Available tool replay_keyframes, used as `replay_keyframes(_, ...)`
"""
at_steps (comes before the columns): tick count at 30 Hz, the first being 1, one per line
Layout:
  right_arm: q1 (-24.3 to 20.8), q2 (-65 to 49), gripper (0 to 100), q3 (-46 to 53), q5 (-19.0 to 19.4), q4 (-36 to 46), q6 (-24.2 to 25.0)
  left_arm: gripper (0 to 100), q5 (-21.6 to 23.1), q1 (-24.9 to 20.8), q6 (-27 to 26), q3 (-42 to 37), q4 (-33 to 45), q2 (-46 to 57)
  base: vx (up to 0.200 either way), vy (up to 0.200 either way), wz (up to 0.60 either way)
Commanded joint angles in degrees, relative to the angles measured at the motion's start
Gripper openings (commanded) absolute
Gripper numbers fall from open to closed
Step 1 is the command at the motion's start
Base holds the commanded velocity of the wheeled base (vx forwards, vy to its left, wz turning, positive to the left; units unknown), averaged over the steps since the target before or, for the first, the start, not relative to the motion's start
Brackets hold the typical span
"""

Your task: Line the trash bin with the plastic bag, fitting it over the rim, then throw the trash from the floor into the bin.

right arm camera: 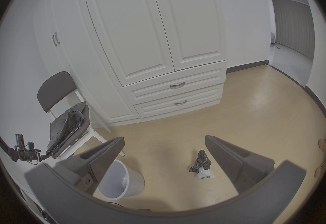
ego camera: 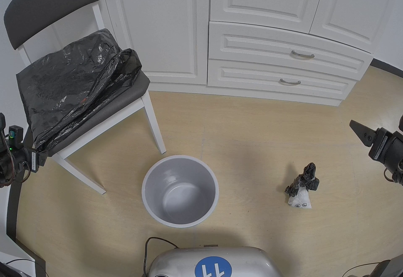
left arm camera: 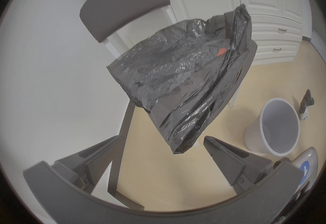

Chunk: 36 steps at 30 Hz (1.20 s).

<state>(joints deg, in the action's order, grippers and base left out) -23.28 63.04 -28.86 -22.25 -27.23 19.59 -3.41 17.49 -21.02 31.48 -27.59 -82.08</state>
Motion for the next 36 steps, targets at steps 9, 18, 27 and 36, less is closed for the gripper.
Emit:
replay_keyframes(9,-0.1,-0.2,100,0.1,0.1,0.0,0.0,100,0.0,3.3,-0.2,1.1,-6.1,-6.3,0.000,0.000,0.00)
replay_keyframes(18,-0.4,-0.4,100,0.6,0.1,0.0,0.0,100,0.3,5.2,0.3,0.8,-9.4,-8.0,0.000,0.000,0.00)
replay_keyframes(27,-0.4,-0.9,100,0.6,0.1,0.0,0.0,100,1.0,6.1,0.0,0.1,-9.7,-5.4,0.000,0.000,0.00)
replay_keyframes(36,-0.4,-1.0,100,0.6,0.1,0.0,-0.1,100,4.9,6.1,0.3,-1.7,-9.1,-2.7,0.000,0.000,0.00)
